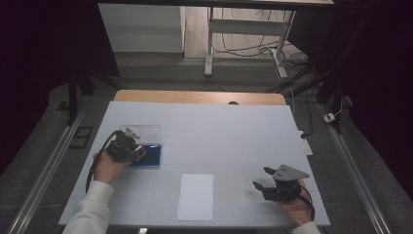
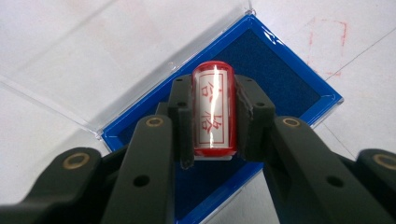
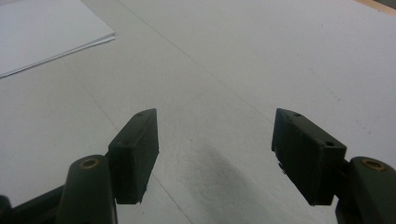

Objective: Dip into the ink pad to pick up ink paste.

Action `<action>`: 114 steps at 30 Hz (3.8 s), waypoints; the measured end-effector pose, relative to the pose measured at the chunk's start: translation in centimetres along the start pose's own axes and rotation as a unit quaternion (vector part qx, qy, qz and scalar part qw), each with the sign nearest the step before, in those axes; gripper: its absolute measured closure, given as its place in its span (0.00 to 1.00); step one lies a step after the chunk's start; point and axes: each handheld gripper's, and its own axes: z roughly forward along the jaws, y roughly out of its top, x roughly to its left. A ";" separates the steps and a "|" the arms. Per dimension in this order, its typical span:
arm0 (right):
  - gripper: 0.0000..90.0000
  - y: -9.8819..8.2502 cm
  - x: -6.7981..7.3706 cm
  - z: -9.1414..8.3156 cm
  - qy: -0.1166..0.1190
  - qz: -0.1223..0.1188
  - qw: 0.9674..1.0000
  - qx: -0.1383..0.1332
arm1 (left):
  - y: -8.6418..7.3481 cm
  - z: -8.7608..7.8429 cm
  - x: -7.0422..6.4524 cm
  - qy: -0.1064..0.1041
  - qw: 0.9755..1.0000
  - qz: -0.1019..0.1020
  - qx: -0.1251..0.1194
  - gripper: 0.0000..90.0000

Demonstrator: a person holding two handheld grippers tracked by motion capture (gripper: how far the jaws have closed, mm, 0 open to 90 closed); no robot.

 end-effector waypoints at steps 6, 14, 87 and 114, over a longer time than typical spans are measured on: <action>0.35 0.1 0.1 0.1 0.001 -0.002 1.000 0.001 | -0.1 0.1 0.0 0.001 1.000 -0.002 -0.004 0.79; 0.35 0.1 0.1 0.0 0.001 -0.002 1.000 -0.004 | -0.3 0.1 0.1 -0.002 1.000 -0.002 -0.010 0.79; 0.35 -0.2 -0.2 -0.1 -0.001 0.003 1.000 0.004 | 0.0 -0.4 1.3 -0.030 0.999 -0.009 -0.009 0.78; 0.35 0.0 0.3 0.1 -0.001 0.000 1.000 0.007 | -0.1 0.2 1.2 -0.030 0.999 -0.016 -0.001 0.79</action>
